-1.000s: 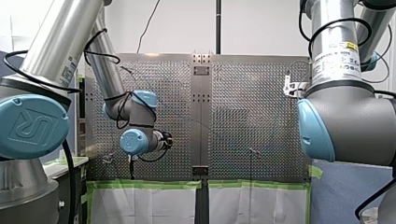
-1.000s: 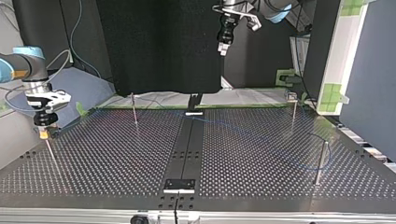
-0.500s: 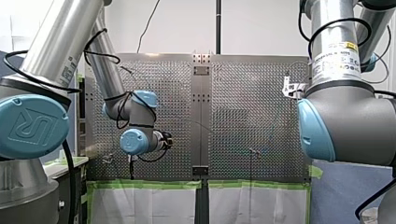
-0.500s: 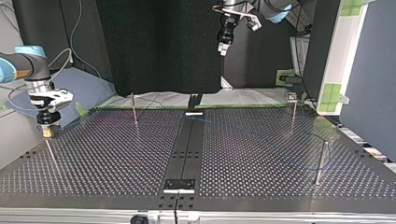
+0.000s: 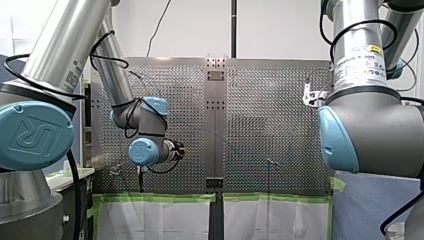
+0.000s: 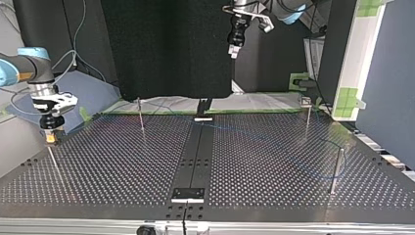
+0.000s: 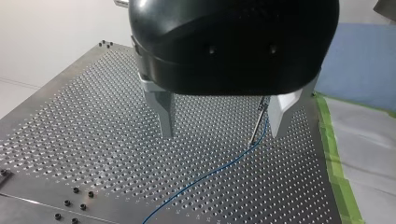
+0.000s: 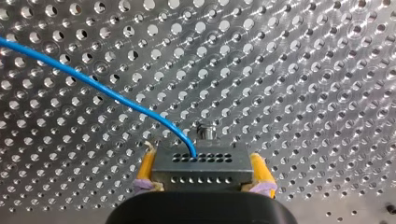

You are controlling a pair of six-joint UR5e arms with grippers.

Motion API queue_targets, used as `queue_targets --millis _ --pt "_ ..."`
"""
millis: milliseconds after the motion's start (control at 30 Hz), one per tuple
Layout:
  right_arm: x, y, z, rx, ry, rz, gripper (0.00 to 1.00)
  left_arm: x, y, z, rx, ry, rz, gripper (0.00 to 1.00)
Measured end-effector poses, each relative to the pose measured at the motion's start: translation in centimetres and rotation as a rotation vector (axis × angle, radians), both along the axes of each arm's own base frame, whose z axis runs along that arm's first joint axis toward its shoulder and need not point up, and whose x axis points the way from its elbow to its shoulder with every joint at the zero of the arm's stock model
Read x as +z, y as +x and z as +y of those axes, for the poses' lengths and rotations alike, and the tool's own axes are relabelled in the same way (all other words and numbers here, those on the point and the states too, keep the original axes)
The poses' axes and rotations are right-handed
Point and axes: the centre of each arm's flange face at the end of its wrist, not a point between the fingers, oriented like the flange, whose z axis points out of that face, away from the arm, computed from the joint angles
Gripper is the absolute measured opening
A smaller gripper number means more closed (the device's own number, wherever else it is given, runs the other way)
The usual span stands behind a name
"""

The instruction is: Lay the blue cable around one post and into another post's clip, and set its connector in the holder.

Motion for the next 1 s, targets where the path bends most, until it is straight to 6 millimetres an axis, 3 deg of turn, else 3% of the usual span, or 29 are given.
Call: queue_targets --millis 1000 --pt "-0.10 -0.22 -0.81 0.003 -0.032 -0.029 0.00 -0.02 -0.01 0.01 0.000 0.002 0.001 1.00"
